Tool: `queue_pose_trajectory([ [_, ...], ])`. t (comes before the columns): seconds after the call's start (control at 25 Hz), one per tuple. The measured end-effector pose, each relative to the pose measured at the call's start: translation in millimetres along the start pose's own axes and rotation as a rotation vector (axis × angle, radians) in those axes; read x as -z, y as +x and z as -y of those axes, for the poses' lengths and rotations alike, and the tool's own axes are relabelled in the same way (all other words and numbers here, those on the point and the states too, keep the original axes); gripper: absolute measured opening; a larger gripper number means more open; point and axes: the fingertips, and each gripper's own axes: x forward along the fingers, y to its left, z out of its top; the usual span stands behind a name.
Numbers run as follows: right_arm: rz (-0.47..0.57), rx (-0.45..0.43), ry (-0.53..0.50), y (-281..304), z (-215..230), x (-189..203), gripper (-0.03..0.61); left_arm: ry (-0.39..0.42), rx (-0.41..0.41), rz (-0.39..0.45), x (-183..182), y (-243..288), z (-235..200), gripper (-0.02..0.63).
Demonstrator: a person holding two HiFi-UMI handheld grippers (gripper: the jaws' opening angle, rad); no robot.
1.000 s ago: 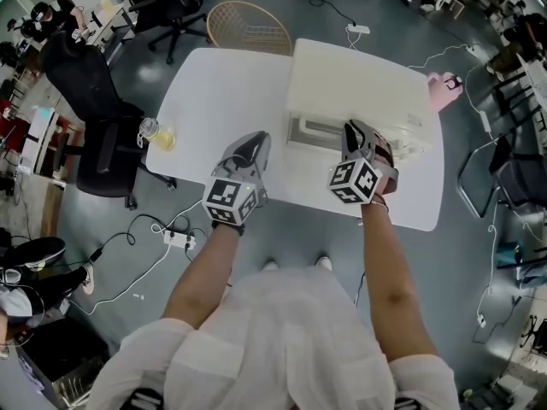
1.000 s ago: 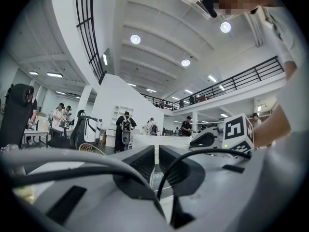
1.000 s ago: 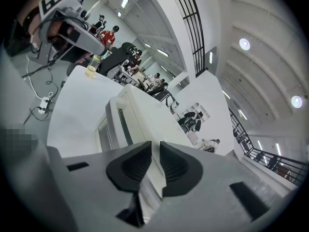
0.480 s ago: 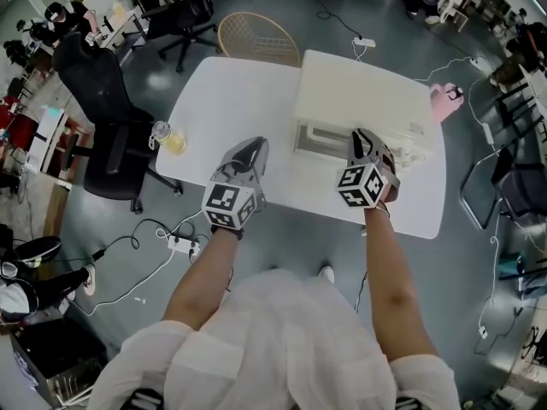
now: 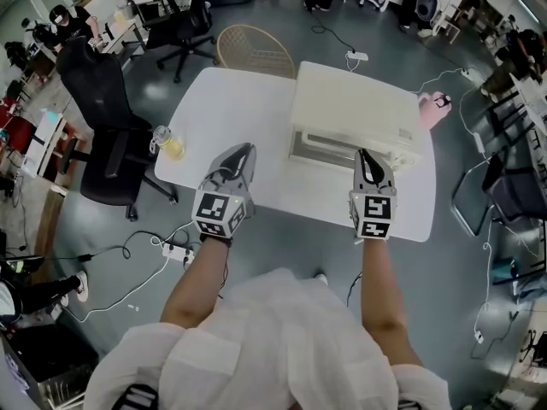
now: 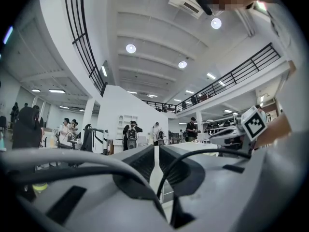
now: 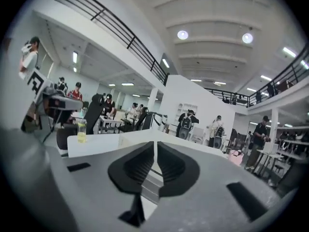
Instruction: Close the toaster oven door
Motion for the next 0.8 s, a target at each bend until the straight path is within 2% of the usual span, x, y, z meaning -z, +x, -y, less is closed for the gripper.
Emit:
queue_pose_trajectory([
  [0.2,0.066,-0.013,0.127,-44.5,-4.3,-6.9,0.014,-0.009,-0.013,0.033,-16.6,-22.8,2.1,0.028],
  [0.36,0.095,-0.009,0.152,-75.4,-10.4,-12.5,0.006,0.015,-0.008,0.031,-28.6,-37.9,4.6,0.028],
  [0.8,0.114,0.077,0.214,-138.7,3.1,-15.9,0.005,0.019,0.02,0.038,-47.4,-69.2,13.0,0.028],
])
